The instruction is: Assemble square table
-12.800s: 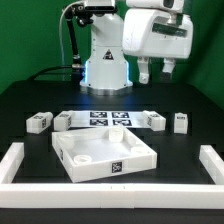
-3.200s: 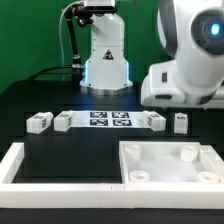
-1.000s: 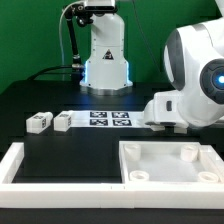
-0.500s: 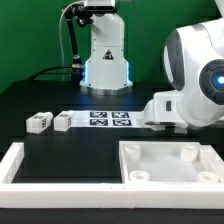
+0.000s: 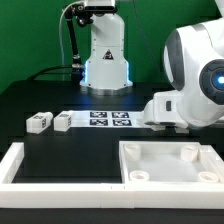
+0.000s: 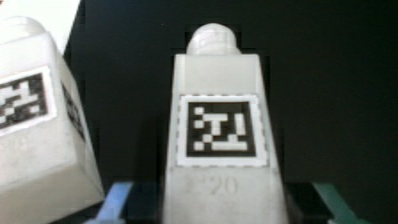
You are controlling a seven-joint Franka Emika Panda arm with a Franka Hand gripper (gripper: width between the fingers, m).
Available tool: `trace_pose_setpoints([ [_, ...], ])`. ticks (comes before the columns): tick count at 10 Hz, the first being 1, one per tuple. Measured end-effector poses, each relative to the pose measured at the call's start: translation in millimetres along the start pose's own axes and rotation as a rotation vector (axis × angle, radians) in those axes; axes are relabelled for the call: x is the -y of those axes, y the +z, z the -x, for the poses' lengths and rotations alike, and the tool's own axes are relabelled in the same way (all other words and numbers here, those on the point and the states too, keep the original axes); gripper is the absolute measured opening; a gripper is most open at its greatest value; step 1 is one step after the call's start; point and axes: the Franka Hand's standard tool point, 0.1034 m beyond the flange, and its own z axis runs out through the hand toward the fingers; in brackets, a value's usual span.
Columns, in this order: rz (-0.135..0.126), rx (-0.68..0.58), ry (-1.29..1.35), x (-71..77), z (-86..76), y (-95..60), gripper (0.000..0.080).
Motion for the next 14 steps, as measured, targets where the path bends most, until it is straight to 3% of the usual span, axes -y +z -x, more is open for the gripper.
trace_pose_setpoints([
  [2, 0.000, 0.008, -0.006, -0.8, 2.4, -6.4, 0.0290],
  [4, -0.020, -0.025, -0.049, -3.8, 13.4, -67.7, 0.0291],
  [6, -0.035, -0.033, -0.095, -19.2, 27.7, -110.0, 0.0291],
  [9, -0.044, -0.091, -0.090, -20.6, 22.1, -118.0, 0.0291],
  [11, -0.060, -0.262, -0.121, -25.4, 10.6, -125.9, 0.0291],
  [13, -0.071, -0.345, -0.153, -39.3, 14.7, -180.9, 0.0291],
  [14, -0.069, -0.446, -0.167, -36.6, 7.3, -205.6, 0.0291],
])
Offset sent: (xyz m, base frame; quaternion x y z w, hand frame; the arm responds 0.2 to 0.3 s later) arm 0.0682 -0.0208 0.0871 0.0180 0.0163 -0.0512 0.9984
